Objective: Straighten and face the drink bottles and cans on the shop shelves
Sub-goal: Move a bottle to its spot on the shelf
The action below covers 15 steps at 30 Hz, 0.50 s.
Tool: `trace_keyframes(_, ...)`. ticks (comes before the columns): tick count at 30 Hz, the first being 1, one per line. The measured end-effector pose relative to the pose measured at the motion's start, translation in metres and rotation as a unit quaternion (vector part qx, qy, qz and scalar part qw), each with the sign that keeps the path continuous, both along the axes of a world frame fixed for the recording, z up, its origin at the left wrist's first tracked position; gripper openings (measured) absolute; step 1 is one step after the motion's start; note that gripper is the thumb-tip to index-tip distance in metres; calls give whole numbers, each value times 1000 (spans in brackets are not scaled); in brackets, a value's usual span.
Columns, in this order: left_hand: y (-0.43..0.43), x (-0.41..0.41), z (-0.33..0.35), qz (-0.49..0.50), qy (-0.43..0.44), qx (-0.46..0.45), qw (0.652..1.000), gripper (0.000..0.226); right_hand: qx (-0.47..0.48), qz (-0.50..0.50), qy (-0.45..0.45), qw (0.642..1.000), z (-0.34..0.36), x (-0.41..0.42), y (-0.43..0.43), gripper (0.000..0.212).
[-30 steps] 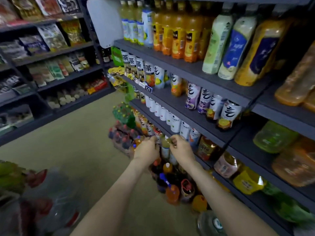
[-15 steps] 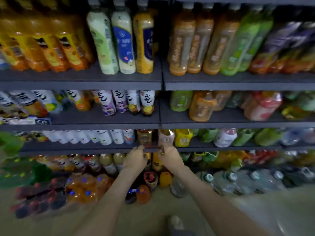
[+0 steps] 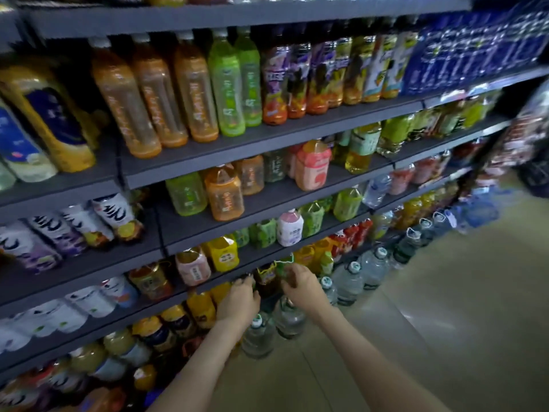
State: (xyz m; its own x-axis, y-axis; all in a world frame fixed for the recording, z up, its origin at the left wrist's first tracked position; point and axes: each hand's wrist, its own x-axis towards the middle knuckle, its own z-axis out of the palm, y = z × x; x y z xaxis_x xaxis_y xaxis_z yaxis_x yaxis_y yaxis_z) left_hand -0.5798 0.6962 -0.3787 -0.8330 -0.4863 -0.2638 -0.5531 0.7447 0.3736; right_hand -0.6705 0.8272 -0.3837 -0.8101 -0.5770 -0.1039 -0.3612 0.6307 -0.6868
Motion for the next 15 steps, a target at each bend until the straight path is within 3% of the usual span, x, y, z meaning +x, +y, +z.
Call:
trace_keyframes(5,79,-58,-11,0,2,11,1000,38,17,-5,17,1000,-7,-59,84,32)
trace_keyframes(12,165,-155,-4,-6,37,9,999,22,18,-33,31,999,-2,-154,176,31)
trace_keyframes(15,186,-197,6,-23,45,4,999,24,2,-43,32,999,3,-188,195,28)
